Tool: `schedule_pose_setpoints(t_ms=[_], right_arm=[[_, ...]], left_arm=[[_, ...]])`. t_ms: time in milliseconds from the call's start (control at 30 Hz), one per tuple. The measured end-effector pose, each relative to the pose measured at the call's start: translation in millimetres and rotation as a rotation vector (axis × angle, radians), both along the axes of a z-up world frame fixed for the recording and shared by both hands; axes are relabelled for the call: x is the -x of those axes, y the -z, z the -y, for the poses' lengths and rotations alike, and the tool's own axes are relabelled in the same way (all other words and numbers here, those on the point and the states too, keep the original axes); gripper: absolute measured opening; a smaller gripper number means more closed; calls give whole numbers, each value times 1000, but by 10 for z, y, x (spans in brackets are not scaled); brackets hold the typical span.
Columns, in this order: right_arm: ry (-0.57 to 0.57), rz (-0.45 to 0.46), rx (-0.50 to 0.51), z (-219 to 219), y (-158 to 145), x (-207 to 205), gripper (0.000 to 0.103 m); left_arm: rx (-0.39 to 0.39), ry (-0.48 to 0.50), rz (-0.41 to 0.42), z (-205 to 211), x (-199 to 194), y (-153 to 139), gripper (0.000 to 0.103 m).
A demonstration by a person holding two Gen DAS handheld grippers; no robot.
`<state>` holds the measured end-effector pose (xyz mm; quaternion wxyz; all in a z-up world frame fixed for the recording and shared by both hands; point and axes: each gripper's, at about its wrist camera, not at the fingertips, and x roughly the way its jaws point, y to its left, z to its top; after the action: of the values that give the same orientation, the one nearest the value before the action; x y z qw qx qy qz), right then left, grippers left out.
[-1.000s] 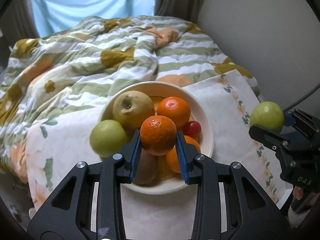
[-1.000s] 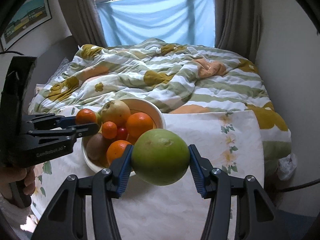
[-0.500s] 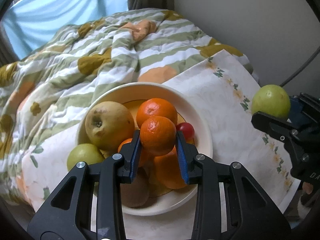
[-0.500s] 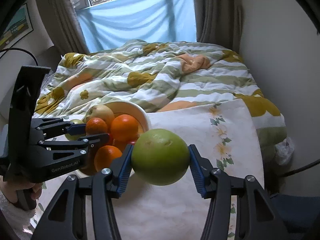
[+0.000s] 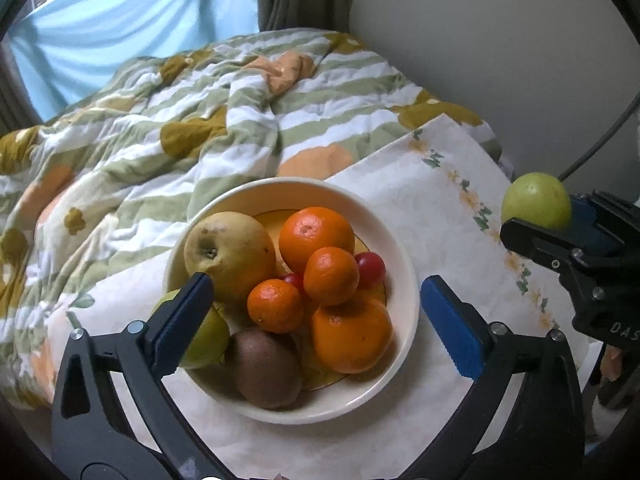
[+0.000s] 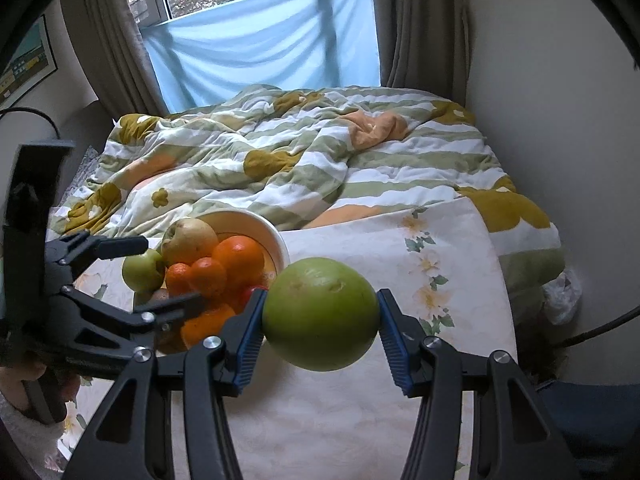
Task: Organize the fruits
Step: 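Lower the green pomelo into the bowl and open the right gripper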
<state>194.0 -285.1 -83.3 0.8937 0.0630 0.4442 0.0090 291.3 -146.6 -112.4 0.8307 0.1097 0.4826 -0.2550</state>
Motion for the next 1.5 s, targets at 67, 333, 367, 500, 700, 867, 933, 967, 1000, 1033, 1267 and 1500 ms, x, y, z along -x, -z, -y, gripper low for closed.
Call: schedule_pose_setpoints(t_ms=[67, 333, 367, 500, 700, 867, 933, 967, 1000, 1033, 1267, 1500], right_arm=[[-2, -1, 1, -5, -10, 4, 50], [-55, 0, -13, -111, -60, -73, 50], [-63, 2, -17, -141, -63, -89, 50], [-100, 0, -49, -285, 10, -188, 50], [-105, -11, -128, -395, 278, -328, 50], [-97, 6, -146, -419, 424, -380, 50], [-96, 19, -150, -423, 454, -390, 50], [-97, 23, -151, -429, 470, -396, 50], [-95, 24, -151, -430, 485, -403, 50], [-96, 24, -153, -429, 495, -408, 50], [-91, 7, -184, -416, 609, -447, 50], [-88, 73, -216, -373, 569, -397, 94]], left_arm=[[8, -13, 6, -31, 12, -42, 103], [31, -118, 24, -459, 161, -254, 103], [31, -134, 25, -529, 182, -267, 103], [30, -209, 24, -851, 256, -295, 103], [7, -274, 21, -1226, 360, -212, 103], [-4, -303, 7, -1394, 398, -97, 103], [-3, -316, 0, -1450, 416, -54, 103], [-3, -321, -3, -1473, 427, -36, 103], [-4, -327, -5, -1494, 439, -25, 103], [-3, -331, -6, -1509, 449, -16, 103], [-2, -355, -17, -1575, 512, 27, 103], [4, -372, -24, -1594, 573, 38, 103]])
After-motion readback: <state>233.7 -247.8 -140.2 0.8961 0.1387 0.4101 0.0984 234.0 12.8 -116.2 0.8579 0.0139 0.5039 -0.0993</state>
